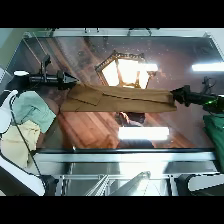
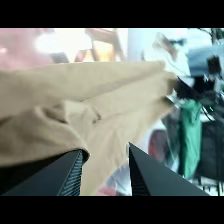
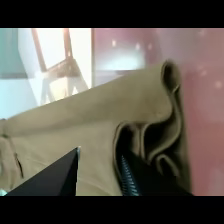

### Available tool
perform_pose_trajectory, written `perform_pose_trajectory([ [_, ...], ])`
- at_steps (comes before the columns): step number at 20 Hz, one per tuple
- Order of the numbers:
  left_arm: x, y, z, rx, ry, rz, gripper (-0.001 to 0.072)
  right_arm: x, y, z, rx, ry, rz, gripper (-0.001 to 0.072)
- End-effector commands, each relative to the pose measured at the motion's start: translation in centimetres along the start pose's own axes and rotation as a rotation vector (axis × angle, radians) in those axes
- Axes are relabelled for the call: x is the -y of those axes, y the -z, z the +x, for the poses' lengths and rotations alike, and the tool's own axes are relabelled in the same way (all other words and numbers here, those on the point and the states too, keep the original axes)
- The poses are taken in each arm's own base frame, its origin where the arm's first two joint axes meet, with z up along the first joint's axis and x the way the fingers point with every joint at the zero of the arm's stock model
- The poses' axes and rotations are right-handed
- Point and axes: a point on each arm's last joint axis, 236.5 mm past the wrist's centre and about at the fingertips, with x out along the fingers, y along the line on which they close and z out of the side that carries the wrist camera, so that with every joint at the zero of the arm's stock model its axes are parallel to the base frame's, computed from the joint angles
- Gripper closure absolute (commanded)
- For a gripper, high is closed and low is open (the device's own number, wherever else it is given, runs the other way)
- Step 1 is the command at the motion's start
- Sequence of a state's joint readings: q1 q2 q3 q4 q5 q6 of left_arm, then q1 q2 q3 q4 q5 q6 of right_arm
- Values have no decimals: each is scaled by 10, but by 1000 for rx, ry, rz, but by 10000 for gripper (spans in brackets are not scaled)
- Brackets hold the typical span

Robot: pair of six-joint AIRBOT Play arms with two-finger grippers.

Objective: Fold the shirts.

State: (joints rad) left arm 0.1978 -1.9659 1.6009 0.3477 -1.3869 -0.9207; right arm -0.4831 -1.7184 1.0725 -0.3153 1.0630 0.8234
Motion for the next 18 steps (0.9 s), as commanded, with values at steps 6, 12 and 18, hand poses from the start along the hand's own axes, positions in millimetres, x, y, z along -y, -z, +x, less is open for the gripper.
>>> perform_pose_trajectory([
  [6,6,-42,-57,-23,-145,44,407,22,-13,-20,-92,106,-84,107],
  [12,41,-15,-40,-169,-91,46,563,16,47,55,-315,71,17,348],
  [18,86,21,73,-302,-100,132,701,-43,42,51,-382,-15,-107,700],
])
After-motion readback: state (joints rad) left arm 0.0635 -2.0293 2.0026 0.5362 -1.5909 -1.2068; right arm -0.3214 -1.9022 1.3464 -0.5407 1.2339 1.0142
